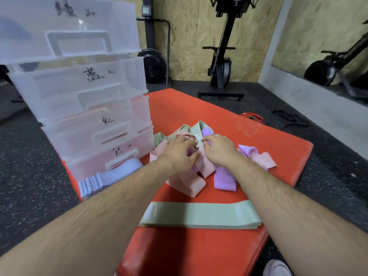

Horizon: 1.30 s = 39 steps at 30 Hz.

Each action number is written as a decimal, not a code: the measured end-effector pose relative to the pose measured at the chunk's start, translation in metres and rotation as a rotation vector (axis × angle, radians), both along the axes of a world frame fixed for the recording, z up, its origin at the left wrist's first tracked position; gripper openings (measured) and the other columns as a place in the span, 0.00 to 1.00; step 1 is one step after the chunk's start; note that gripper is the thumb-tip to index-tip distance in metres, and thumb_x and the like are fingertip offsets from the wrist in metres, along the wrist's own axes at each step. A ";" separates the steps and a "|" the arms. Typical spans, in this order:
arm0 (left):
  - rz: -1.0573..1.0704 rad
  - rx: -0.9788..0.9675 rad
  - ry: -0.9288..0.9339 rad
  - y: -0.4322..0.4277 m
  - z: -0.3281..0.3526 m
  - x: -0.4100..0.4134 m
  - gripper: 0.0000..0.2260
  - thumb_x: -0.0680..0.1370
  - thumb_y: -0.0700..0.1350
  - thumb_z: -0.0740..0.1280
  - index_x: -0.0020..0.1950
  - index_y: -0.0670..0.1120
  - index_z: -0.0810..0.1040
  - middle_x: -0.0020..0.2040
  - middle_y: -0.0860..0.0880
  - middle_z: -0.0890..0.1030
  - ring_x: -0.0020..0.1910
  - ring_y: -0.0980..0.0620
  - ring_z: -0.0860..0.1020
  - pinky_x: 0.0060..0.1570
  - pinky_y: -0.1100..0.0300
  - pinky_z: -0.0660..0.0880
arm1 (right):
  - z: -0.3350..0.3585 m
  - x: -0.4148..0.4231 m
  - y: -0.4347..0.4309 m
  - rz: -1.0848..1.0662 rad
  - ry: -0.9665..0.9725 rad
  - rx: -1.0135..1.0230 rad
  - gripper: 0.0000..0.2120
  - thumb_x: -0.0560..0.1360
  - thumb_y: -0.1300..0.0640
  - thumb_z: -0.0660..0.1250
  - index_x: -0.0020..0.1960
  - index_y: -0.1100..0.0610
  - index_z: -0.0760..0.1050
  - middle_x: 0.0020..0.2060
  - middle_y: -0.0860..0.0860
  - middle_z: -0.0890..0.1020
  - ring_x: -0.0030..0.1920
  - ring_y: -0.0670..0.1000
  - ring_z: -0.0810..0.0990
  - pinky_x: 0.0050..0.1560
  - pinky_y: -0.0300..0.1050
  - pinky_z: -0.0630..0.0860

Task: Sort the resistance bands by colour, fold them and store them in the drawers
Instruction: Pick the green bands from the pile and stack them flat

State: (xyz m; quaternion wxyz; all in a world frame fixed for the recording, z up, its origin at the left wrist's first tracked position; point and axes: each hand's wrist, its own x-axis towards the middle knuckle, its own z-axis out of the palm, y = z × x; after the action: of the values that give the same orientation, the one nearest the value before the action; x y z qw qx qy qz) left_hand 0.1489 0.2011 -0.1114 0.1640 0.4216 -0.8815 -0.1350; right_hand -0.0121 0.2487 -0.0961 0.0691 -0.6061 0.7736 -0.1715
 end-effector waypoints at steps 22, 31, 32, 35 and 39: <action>-0.028 0.016 -0.058 0.009 0.010 0.010 0.15 0.78 0.57 0.64 0.64 0.61 0.76 0.60 0.53 0.70 0.66 0.49 0.65 0.63 0.55 0.59 | 0.021 -0.021 0.003 -0.065 -0.544 -0.402 0.11 0.77 0.65 0.67 0.52 0.53 0.84 0.48 0.45 0.84 0.46 0.45 0.82 0.47 0.40 0.79; 0.031 -0.060 0.124 0.025 0.027 0.013 0.13 0.73 0.63 0.67 0.53 0.58 0.77 0.64 0.50 0.70 0.62 0.48 0.71 0.67 0.46 0.66 | 0.085 -0.015 0.034 0.021 -0.555 -0.814 0.11 0.78 0.63 0.65 0.53 0.50 0.81 0.47 0.42 0.83 0.49 0.42 0.81 0.50 0.35 0.75; 0.026 -0.077 0.204 0.027 0.031 0.013 0.15 0.73 0.63 0.67 0.53 0.56 0.75 0.62 0.51 0.71 0.58 0.48 0.73 0.64 0.46 0.69 | 0.091 -0.013 0.039 0.037 -0.565 -0.838 0.12 0.78 0.64 0.65 0.54 0.50 0.80 0.47 0.43 0.83 0.48 0.41 0.80 0.50 0.34 0.74; -0.031 -0.072 0.469 0.039 0.048 0.007 0.17 0.73 0.61 0.70 0.55 0.55 0.71 0.56 0.54 0.73 0.53 0.53 0.75 0.54 0.51 0.74 | 0.102 -0.008 0.052 0.064 -0.582 -0.853 0.11 0.78 0.63 0.66 0.55 0.50 0.80 0.46 0.43 0.82 0.46 0.38 0.79 0.48 0.31 0.73; -0.171 0.176 0.743 0.068 0.071 -0.002 0.24 0.75 0.53 0.74 0.66 0.62 0.69 0.56 0.58 0.75 0.49 0.58 0.79 0.46 0.61 0.78 | 0.105 0.000 0.071 0.084 -0.592 -0.792 0.10 0.79 0.61 0.66 0.57 0.50 0.79 0.45 0.43 0.81 0.46 0.39 0.80 0.48 0.31 0.75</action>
State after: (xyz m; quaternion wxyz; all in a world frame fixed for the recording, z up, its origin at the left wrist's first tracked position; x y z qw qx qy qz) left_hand 0.1473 0.2687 -0.0399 0.4233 0.2817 -0.7790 -0.3668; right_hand -0.0120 0.3196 0.0086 0.0570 -0.5416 0.5712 -0.6141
